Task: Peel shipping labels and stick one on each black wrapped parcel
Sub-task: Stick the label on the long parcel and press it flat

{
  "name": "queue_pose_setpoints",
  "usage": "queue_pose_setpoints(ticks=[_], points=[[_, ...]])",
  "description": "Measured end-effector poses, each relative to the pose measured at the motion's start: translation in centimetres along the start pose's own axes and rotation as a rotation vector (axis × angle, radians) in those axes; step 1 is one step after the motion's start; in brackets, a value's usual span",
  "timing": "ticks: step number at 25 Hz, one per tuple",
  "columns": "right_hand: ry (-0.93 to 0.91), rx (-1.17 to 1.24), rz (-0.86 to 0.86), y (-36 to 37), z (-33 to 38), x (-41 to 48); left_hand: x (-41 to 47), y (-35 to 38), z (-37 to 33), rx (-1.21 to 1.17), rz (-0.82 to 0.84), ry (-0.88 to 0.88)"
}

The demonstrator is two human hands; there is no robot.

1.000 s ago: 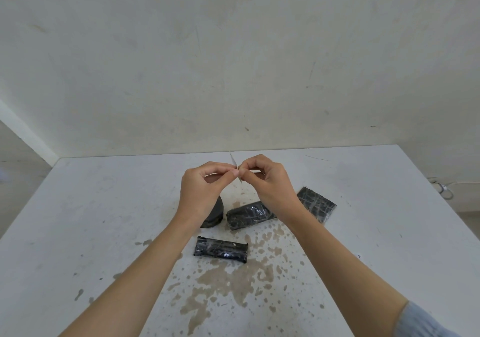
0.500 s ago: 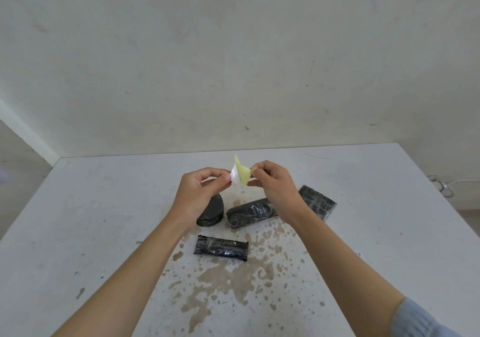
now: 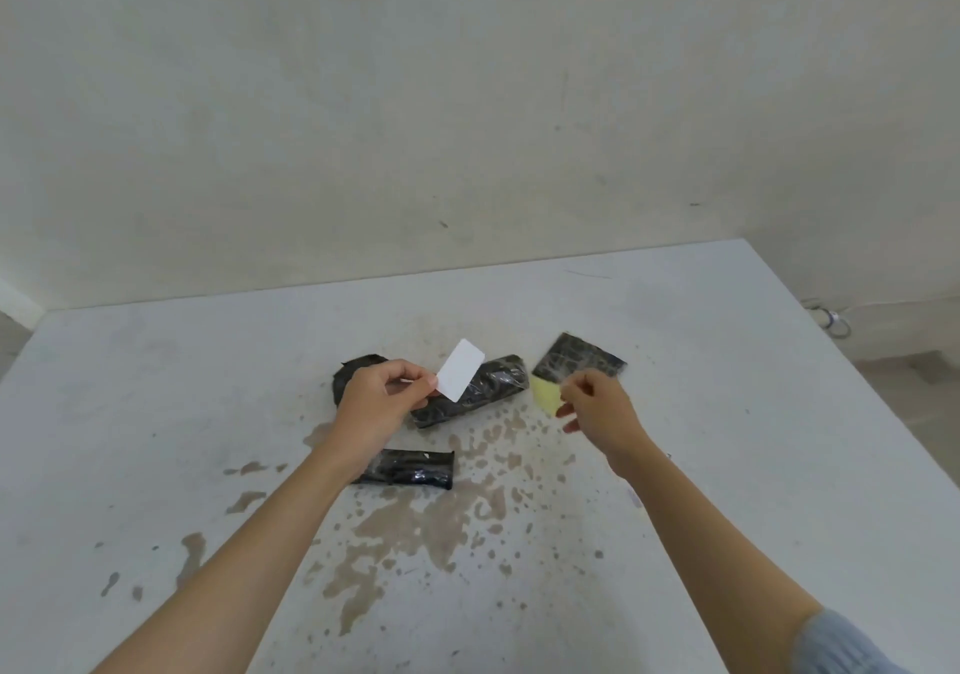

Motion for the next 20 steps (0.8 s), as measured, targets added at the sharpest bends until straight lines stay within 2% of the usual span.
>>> queue_pose_setpoints(ticks=[6,8,10,12,14,15,18,20], points=[[0.165,-0.278,-0.063,-4.0,-7.3,-0.1,-1.1,6.2,1.4,0.103,0.011,0.083],[0.082,-0.532,-0.057,-4.9,-7.6,0.3,-1.5,7.4,0.6,0.161,-0.018,0.144],[-0.060,-0.613,-0.087,-5.5,-6.1,0.1,-2.0,8.4,-0.5,0.271,-0.057,0.248],[-0.134,-0.387,-0.087,-5.9,-3.8,-0.7,-2.4,9.2,-1.5,0.414,-0.078,0.386],[-0.017,-0.004,0.087,-5.5,-1.5,-1.4,-3.2,9.9,-2.5,0.563,-0.069,0.550],[0.067,0.107,0.169,-5.2,-0.4,-1.9,-3.6,10.4,-3.0,0.656,-0.060,0.647],[0.179,0.134,0.268,-4.8,1.9,-2.6,-5.2,11.5,-4.0,0.978,-0.038,0.949],[0.165,0.112,0.283,-4.6,2.5,-2.7,-5.9,11.5,-4.1,1.071,-0.052,1.025]])
Point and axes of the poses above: each hand's wrist, its own x-axis towards the middle knuckle, its own y-axis out of the palm, z = x × y, the point moved 4 cm from there along x, towards the middle knuckle, and after that the axes turned 4 degrees about y, right-handed, at the moved point
